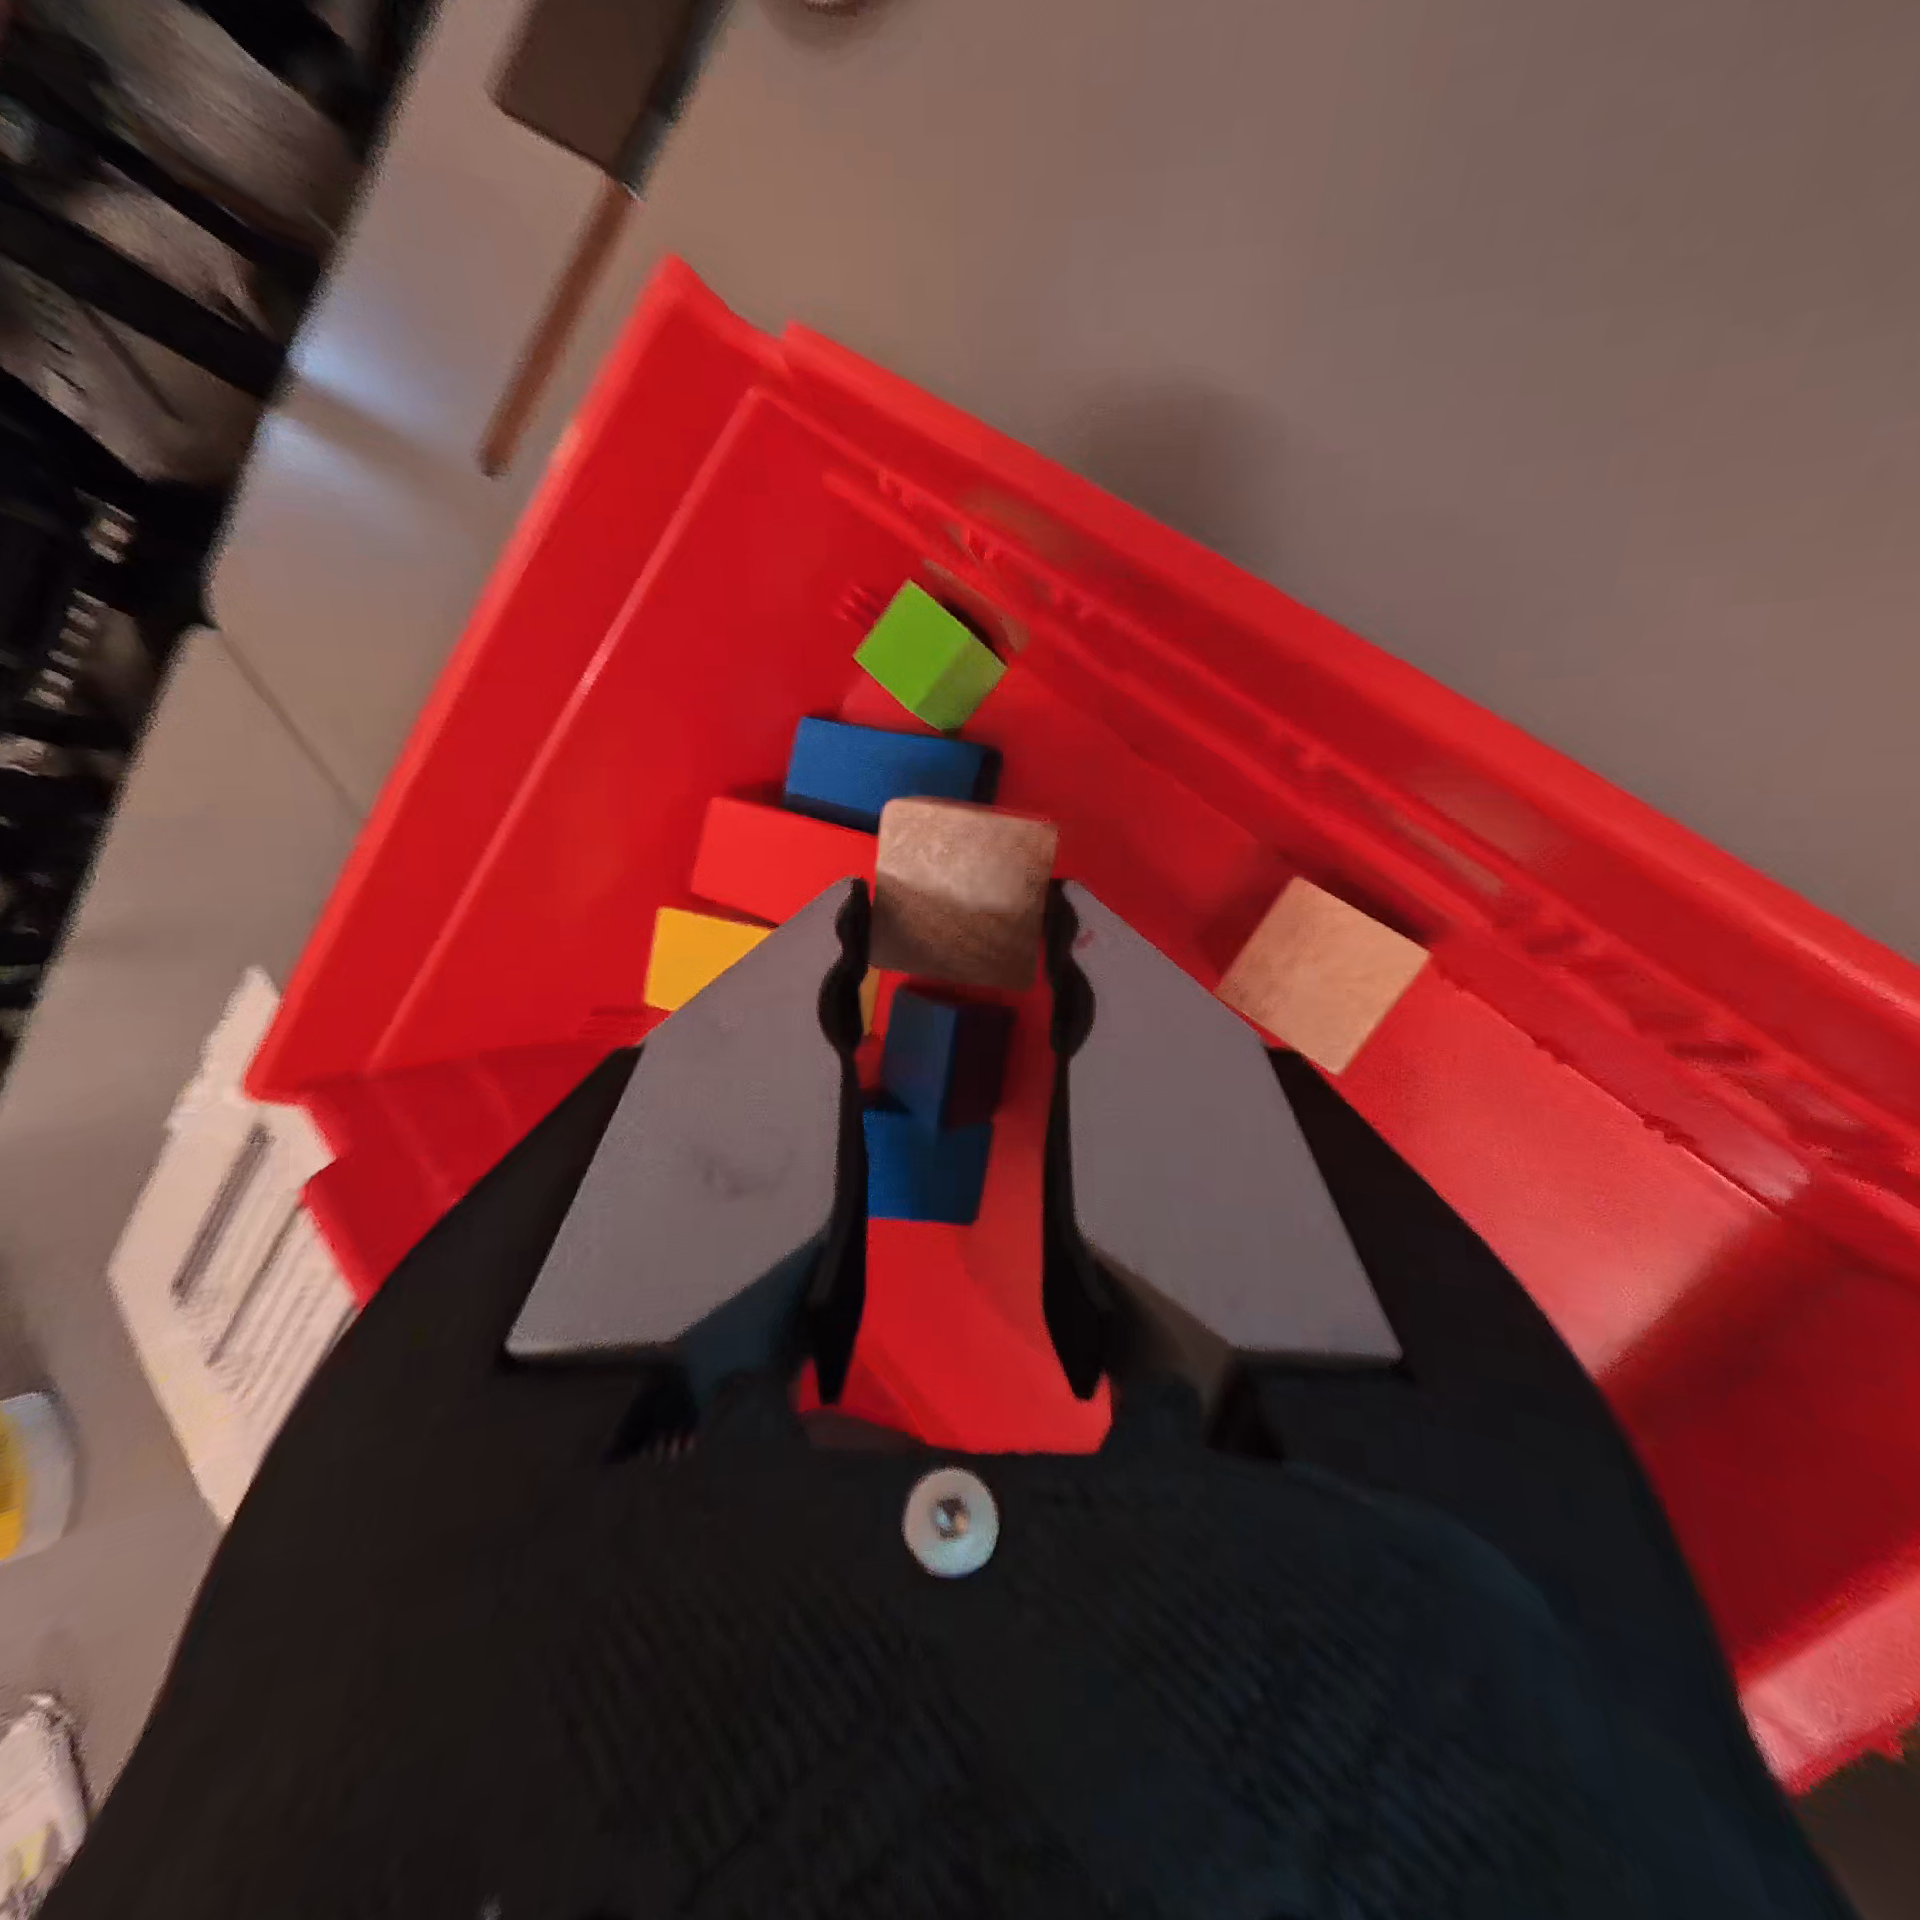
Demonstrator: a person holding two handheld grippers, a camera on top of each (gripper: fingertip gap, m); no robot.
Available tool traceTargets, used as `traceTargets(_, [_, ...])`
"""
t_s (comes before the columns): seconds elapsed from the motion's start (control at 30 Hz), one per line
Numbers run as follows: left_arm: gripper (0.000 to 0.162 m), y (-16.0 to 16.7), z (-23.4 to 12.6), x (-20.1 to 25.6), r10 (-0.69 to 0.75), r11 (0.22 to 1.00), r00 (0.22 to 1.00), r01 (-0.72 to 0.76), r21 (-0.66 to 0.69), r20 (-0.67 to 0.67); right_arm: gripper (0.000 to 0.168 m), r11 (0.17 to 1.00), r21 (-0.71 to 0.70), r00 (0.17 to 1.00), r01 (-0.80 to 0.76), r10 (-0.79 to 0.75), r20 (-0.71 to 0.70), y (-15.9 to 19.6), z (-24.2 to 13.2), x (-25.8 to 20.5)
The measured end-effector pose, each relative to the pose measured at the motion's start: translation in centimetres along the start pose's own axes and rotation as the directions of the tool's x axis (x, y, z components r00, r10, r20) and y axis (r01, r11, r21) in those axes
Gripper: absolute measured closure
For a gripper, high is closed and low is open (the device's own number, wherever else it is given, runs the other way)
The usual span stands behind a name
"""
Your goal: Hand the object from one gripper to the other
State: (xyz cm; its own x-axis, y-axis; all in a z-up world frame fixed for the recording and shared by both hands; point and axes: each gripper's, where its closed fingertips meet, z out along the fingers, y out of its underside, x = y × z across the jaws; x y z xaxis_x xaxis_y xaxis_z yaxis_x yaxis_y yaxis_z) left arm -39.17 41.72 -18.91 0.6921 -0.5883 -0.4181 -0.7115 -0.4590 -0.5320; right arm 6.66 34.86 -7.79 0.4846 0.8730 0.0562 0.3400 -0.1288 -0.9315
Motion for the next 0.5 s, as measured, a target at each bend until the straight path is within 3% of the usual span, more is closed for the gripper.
traceTargets(0.17, [0.131, -3.7, -6.6, 2.9, 0.058, 0.963, 0.988, -0.092, 0.252, 0.142, 0.130, 0.996, 0.048, 0.980, -0.082, 0.072, 0.188, -1.2, 0.0, -3.4])
traceTargets(0.23, [0.131, -6.7, -10.0, 6.5, 0.070, 0.906, 0.992, -0.107, 0.409, 0.105, 0.128, 0.991, 0.037, 0.940, -0.129, 0.110, 0.322, -1.5, 0.2, -5.9])
traceTargets(0.3, [0.131, -10.1, -13.6, 11.6, 0.126, 0.807, 0.990, -0.136, 0.575, 0.057, 0.124, 0.986, 0.014, 0.880, -0.167, 0.142, 0.452, -1.7, 0.4, -8.4])
traceTargets(0.37, [0.131, -13.2, -17.3, 16.0, 0.174, 0.684, 0.980, -0.193, 0.703, 0.100, 0.123, 0.978, -0.006, 0.797, -0.208, 0.173, 0.579, -2.1, 0.4, -11.2])
traceTargets(0.5, [0.131, -17.9, -23.8, 24.2, 0.246, 0.378, 0.966, -0.166, 0.911, 0.074, 0.122, 0.938, -0.084, 0.517, -0.336, 0.259, 0.816, -3.7, -0.4, -16.8])
